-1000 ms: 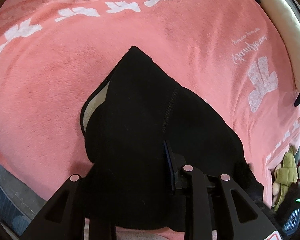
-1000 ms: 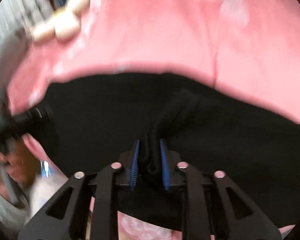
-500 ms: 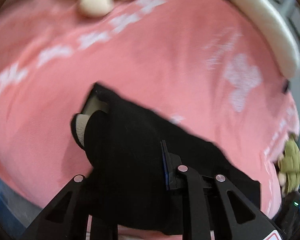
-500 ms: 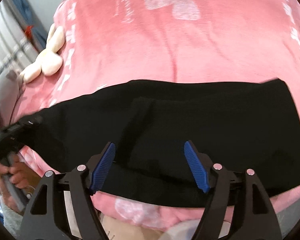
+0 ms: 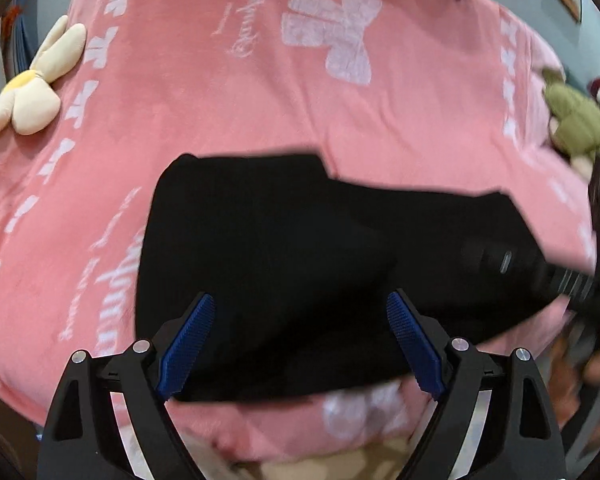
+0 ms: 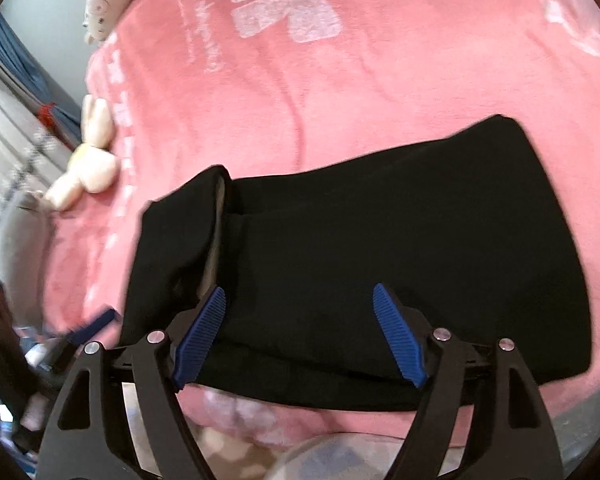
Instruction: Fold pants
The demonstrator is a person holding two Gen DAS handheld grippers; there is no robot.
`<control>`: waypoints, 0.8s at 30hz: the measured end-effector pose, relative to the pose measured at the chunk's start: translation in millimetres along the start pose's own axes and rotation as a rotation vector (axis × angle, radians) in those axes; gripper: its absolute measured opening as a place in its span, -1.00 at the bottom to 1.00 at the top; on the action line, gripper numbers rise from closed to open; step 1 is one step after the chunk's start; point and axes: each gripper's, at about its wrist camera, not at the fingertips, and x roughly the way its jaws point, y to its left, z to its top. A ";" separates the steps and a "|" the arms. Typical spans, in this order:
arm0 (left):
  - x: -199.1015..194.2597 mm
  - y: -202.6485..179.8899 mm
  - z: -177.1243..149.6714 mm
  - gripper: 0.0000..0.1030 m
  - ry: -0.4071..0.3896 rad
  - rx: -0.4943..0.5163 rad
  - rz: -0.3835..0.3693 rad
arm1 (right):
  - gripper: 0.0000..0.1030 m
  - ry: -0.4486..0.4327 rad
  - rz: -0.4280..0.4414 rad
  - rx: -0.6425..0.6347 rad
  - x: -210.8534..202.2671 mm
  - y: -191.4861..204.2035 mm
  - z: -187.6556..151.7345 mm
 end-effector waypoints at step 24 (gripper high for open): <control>-12.2 103.8 -41.6 0.66 0.100 -0.221 0.072 | -0.39 0.126 -0.008 -0.241 88.8 121.4 -12.8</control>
